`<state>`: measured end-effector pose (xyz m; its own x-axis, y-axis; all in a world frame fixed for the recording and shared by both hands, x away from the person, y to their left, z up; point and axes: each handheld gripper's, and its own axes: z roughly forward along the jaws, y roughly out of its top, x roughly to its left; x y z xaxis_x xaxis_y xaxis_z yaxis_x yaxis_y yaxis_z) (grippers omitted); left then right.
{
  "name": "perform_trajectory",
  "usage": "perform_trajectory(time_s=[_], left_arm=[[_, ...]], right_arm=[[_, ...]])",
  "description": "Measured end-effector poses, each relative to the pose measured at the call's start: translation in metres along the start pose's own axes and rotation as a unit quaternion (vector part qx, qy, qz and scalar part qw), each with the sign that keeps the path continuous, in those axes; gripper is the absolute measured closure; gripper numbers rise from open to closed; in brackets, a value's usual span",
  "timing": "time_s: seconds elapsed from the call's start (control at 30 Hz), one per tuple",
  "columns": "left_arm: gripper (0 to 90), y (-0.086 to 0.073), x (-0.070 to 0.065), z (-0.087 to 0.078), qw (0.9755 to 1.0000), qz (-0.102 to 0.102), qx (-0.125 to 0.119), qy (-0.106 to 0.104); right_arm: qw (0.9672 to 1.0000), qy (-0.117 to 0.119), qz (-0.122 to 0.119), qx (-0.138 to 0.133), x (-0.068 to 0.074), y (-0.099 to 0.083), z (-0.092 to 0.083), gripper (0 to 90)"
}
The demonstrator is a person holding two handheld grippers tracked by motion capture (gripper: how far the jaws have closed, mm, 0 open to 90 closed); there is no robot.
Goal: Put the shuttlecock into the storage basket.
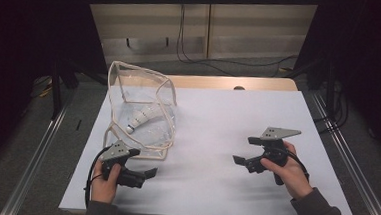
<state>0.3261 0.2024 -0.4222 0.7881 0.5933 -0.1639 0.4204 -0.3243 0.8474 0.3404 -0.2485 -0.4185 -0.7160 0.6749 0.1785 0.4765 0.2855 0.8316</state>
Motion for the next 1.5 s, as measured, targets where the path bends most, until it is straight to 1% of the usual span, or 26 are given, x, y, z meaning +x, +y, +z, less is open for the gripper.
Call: perform_trajectory(time_s=[0.53, 0.7, 0.9, 1.5], left_arm=[[2.8, 0.0, 0.0, 0.0, 1.0, -0.001, 0.003, 0.0], [2.8, 0.001, -0.001, 0.0, 1.0, -0.001, 0.003, 0.001], [2.8, 0.0, -0.001, 0.001, 1.0, -0.001, 0.002, 0.0], [2.8, 0.001, -0.001, 0.0, 1.0, 0.0, 0.002, 0.001]], right_arm=[[1.0, -0.008, 0.001, 0.003, -0.005, -0.014, -0.011, 4.7], [0.9999, -0.012, -0.002, -0.002, -0.005, -0.017, -0.013, 4.7], [0.9998, -0.017, 0.004, -0.002, -0.006, -0.022, -0.017, 4.8], [0.9996, -0.026, 0.007, -0.001, -0.01, -0.035, -0.026, 4.7]])
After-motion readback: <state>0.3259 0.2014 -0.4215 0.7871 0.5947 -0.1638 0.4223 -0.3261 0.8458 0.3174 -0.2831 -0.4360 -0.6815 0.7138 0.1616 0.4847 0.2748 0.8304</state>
